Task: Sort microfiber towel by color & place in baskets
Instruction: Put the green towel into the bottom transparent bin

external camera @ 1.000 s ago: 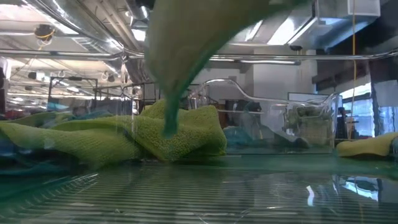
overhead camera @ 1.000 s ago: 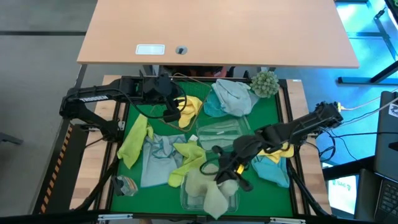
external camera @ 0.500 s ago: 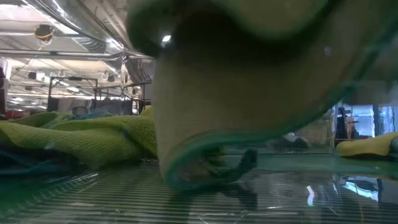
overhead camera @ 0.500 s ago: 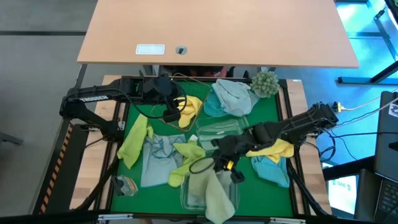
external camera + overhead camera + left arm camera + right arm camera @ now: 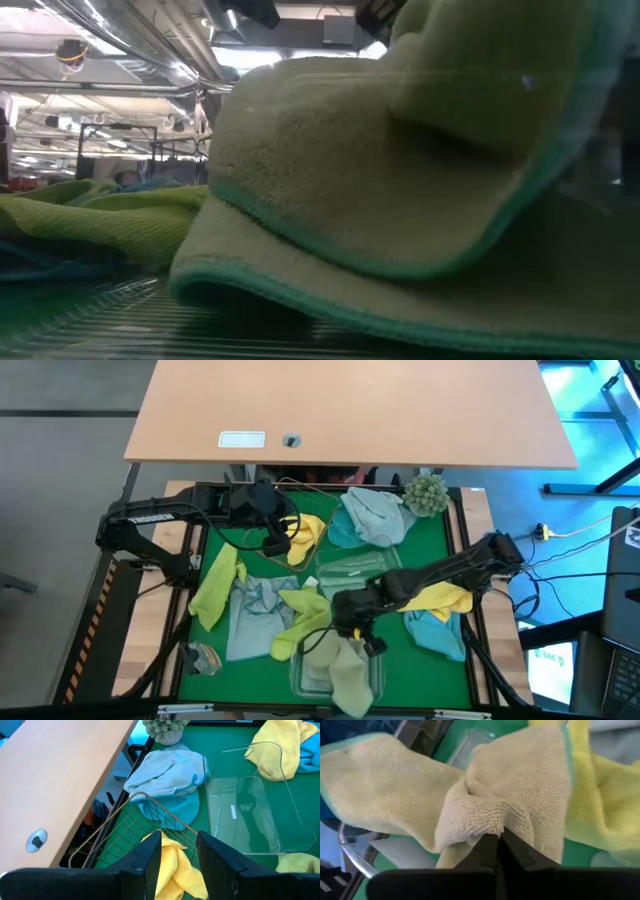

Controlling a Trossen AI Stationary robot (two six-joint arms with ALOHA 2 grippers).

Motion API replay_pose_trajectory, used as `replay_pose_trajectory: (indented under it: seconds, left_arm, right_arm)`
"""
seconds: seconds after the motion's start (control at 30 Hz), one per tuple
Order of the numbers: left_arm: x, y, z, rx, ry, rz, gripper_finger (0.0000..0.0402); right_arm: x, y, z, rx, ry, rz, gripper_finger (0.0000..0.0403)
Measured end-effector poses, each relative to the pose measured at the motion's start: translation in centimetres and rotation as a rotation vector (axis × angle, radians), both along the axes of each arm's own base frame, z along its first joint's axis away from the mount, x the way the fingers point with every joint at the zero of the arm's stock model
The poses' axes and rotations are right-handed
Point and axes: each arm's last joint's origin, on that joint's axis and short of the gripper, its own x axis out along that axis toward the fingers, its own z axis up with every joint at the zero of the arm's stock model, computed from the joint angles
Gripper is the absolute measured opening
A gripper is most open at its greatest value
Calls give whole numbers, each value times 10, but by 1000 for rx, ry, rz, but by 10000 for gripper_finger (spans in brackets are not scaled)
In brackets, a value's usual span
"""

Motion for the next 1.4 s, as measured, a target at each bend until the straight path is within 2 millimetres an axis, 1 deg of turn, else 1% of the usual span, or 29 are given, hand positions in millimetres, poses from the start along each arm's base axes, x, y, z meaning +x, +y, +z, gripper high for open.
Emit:
replay_pose_trajectory:
  seconds: [0.17,0.23,0.37,0.5,0.57,0.73,0.83,0.93,1.0,1.17,1.4]
  left_arm:
    - [0,0,0,0,0,0,120]
    - [0,0,0,0,0,0,120]
    - [0,0,0,0,0,0,120]
    - [0,0,0,0,0,0,120]
    - [0,0,0,0,1,0,120]
    - [0,0,0,0,1,0,120]
    - [0,0,0,0,1,0,120]
    - [0,0,0,0,1,0,120]
    - [0,0,0,0,1,0,120]
    - [0,0,0,0,1,0,120]
    - [0,0,0,0,1,0,120]
  right_arm:
    - [4,7,-13,100,67,80,3]
    - [2,12,-12,136,75,111,2]
    - [1,23,-9,175,37,165,6]
    - [-4,35,-4,308,51,273,3]
    - [-7,39,-4,340,65,318,2]
    - [-12,42,-3,423,122,376,4]
    - [-12,41,-3,423,129,376,4]
    - [-11,38,-4,406,100,388,4]
    - [-9,37,-4,352,67,371,4]
    - [-1,27,-7,152,-18,241,5]
    - [4,22,-6,130,-75,258,5]
